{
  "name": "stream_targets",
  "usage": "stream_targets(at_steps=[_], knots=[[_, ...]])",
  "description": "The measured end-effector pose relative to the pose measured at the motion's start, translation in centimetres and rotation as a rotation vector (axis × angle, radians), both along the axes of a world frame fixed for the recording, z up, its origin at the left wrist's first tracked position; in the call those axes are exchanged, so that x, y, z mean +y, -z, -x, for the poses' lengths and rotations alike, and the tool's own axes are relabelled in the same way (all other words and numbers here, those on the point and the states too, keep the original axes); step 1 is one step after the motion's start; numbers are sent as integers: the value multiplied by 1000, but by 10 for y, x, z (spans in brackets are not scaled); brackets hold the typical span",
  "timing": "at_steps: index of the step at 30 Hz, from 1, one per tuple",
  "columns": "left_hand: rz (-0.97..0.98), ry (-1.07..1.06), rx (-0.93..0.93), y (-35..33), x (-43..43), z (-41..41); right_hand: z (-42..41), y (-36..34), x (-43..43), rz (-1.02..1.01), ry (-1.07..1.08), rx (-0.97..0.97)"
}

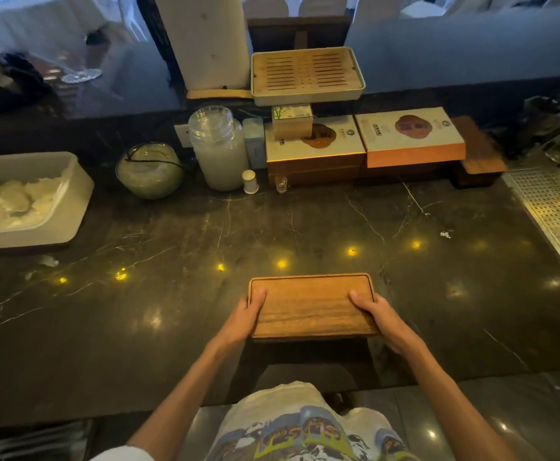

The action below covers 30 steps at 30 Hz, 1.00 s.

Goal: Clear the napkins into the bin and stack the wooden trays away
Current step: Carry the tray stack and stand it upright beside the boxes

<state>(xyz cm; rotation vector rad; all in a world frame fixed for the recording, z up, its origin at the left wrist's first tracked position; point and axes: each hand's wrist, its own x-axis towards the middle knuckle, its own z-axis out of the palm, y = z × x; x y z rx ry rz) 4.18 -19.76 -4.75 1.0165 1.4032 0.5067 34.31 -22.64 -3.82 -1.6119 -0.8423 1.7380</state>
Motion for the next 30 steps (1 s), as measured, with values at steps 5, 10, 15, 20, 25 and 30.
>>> stream_targets(at_steps=[5,10,15,20,25,30], knots=[[53,25,-15,-3,-14,-23,-27,0,-23,15,53,71],[61,-35,39,-9,-30,-66,-74,-2,-30,23,30,116],[43,-128,44,-34,-48,-121,-121,-9,-49,48,55,123],[132,-159,-91,-43,-66,-160,-152,-23,-70,-26,148,122],[172,-154,-171,-43,-93,-196,-185,-41,-97,-38,195,71],[211,-124,-206,-34,-115,-245,-230,-49,-134,-11,224,0]])
